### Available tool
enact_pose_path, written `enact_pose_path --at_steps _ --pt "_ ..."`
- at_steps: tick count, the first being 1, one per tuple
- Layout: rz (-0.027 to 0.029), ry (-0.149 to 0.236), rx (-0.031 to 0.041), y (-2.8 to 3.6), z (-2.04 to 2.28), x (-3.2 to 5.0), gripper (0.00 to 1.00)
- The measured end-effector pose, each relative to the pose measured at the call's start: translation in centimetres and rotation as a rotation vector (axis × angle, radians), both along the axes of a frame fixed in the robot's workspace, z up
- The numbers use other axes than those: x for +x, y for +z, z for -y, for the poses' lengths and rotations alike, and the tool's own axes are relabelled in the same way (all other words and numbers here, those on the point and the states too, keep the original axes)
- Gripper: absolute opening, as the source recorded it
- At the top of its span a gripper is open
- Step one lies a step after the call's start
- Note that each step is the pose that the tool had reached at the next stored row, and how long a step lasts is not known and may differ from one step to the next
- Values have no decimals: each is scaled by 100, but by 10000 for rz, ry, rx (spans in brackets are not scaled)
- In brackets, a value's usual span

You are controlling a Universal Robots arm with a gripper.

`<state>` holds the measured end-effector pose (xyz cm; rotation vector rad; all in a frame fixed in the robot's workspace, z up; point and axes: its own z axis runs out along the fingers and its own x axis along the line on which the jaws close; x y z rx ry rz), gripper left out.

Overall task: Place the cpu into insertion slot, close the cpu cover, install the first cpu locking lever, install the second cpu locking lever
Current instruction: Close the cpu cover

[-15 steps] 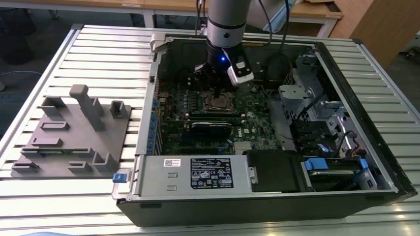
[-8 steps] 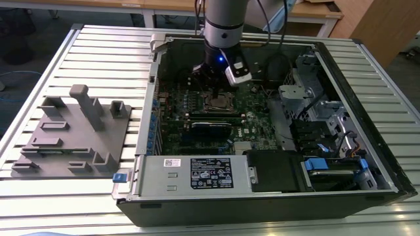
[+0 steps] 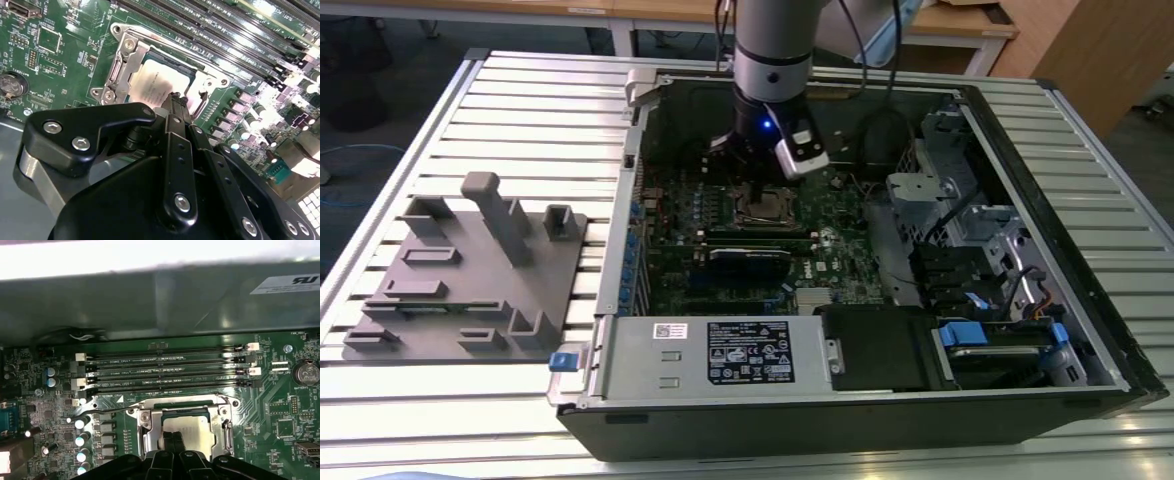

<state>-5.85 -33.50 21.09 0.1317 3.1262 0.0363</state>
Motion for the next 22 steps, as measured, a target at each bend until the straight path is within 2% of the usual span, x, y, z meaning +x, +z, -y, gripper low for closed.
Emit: enact_pose_path --at_steps 12,22 --pt "8 1 2 -11 9 -94 10" --pt "9 0 1 -43 13 -117 10"
